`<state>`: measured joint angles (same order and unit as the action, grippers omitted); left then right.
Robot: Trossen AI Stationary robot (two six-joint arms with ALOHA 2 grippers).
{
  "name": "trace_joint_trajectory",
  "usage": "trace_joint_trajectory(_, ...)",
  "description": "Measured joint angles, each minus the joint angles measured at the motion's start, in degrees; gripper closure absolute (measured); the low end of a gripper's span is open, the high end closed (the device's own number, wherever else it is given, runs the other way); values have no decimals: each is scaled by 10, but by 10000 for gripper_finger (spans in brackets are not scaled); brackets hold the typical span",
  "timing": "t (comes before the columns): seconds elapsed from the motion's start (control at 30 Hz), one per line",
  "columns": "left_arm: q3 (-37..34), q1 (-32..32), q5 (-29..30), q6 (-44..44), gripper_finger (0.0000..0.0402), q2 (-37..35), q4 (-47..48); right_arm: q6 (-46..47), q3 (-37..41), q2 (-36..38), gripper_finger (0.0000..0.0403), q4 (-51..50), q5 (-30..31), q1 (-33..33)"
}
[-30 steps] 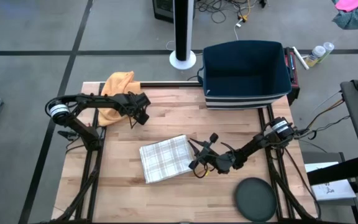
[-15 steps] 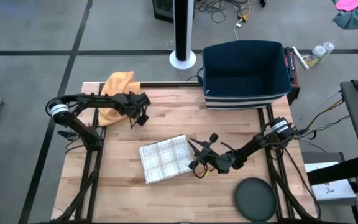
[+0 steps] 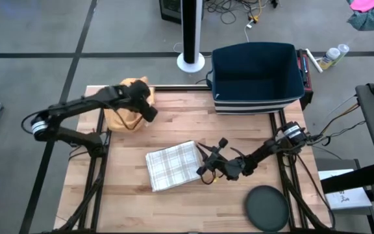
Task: Fold kitchen towel into neat rectangle
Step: Fold the orange towel
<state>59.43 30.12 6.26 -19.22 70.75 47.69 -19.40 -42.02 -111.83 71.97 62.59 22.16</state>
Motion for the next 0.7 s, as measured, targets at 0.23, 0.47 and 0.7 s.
trace_joint_trajectory(0.23,22,-14,-108,-56,401,-85,-99,-43,-2,1,334,76,-56,-6)
trace_joint_trajectory(0.47,18,-31,-139,-67,401,-116,-203,-134,-45,2,321,128,-125,-4)
trace_joint_trajectory(0.7,17,-32,-191,-62,401,-108,-270,-153,-86,2,303,118,-126,-4)
